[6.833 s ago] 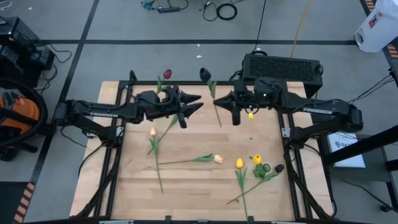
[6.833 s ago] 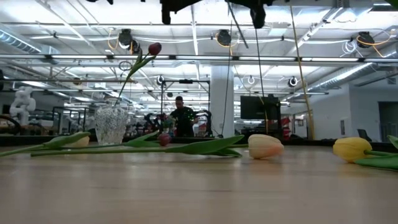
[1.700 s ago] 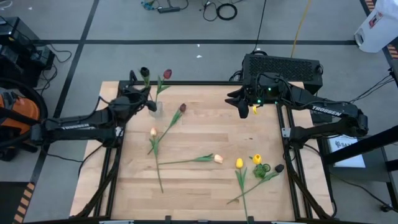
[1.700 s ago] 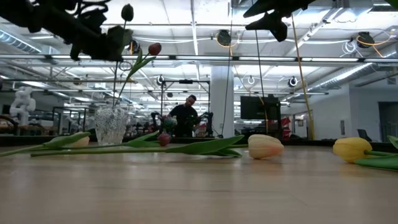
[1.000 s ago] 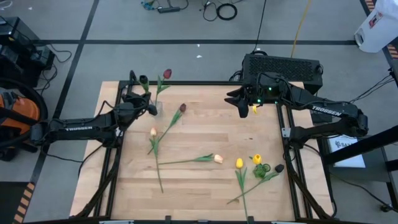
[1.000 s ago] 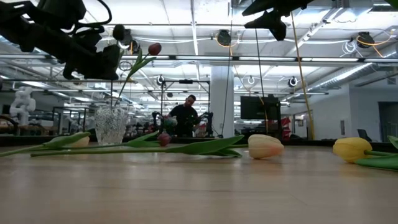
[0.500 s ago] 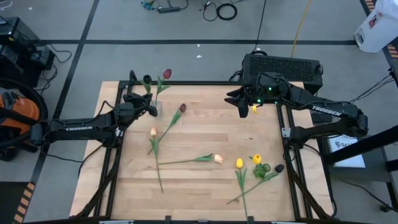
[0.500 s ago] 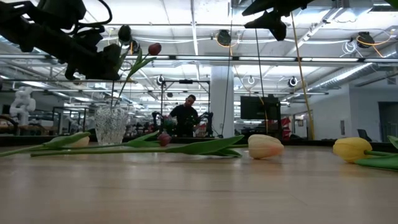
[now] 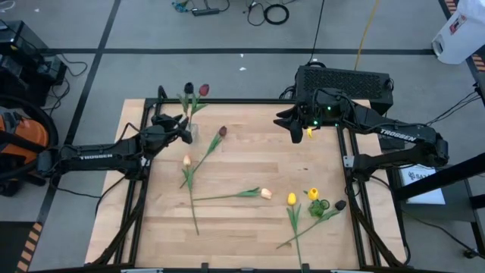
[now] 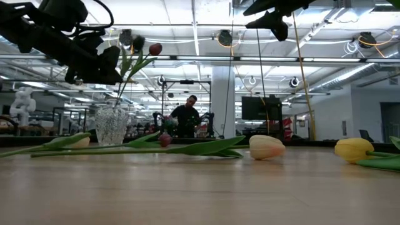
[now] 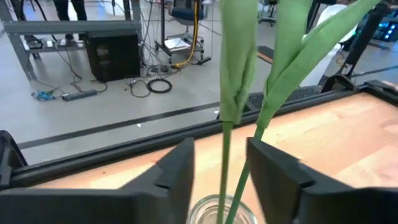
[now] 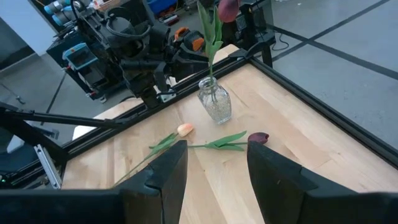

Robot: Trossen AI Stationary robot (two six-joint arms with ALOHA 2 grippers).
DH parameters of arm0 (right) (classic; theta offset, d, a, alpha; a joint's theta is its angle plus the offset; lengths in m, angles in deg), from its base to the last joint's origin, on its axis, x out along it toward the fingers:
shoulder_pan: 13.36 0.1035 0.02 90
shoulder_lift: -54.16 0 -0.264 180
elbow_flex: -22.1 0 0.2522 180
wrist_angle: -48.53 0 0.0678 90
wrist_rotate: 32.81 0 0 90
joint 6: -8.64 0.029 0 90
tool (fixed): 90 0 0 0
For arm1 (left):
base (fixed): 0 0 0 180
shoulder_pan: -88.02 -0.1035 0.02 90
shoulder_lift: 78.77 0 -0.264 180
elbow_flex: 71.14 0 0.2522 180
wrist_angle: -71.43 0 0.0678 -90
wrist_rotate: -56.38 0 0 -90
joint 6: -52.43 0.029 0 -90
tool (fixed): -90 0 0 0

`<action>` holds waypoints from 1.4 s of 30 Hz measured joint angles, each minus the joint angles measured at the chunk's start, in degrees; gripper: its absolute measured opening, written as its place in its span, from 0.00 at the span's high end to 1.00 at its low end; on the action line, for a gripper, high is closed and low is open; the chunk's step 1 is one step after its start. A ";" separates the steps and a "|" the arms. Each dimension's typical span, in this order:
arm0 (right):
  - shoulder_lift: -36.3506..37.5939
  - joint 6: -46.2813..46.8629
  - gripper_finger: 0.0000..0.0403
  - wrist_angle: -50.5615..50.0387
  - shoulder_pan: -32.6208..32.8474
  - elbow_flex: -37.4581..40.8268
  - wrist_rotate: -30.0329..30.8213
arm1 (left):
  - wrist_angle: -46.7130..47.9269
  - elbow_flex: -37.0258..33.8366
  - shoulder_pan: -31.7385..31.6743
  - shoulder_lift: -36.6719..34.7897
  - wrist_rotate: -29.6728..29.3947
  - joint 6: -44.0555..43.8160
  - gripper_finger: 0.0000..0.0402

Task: Sort flowers into vase by color
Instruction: Put the top black flower into the transparent vase, then put the left white flower into the transparent green vase

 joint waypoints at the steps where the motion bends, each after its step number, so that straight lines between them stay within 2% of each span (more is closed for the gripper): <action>1: 0.00 0.03 0.60 0.02 0.00 0.00 0.00 | -0.43 0.00 0.00 0.00 0.00 0.01 0.57; 4: 0.00 0.03 0.60 0.02 0.00 0.00 0.00 | -1.84 0.00 0.00 0.00 0.00 0.01 0.47; 7: 0.00 0.01 0.60 0.02 0.00 0.00 0.00 | -1.91 0.00 0.00 -0.04 0.00 0.10 0.43; 14: 0.00 -0.13 0.60 0.02 0.00 0.00 0.00 | -1.02 1.67 0.52 -1.23 0.76 0.65 0.42; 19: 0.00 -0.69 0.60 0.02 0.00 0.00 0.00 | -0.86 4.96 1.34 -2.69 1.20 8.23 0.42; 22: 0.00 -0.86 0.60 0.02 0.00 0.00 0.00 | 1.14 7.96 2.01 -3.65 1.16 8.94 0.42; 25: 0.00 -0.77 0.60 0.02 0.00 0.00 0.02 | 7.11 12.18 3.07 -4.58 1.18 4.31 0.42; 28: 0.00 -0.67 0.60 -0.13 0.00 0.00 0.00 | 17.66 17.73 3.90 -4.81 1.10 -1.44 0.42; 32: 0.00 -0.67 0.60 -0.16 0.00 0.00 0.01 | 34.81 25.54 4.64 -4.39 0.85 -15.31 0.42; 34: 0.00 -1.00 0.60 -0.27 0.00 0.00 0.00 | 40.33 28.20 5.37 -4.22 0.82 -22.70 0.42; 42: 0.00 -1.40 0.60 -4.21 0.00 0.00 0.01 | 41.81 31.50 11.86 -0.29 2.71 -31.45 0.42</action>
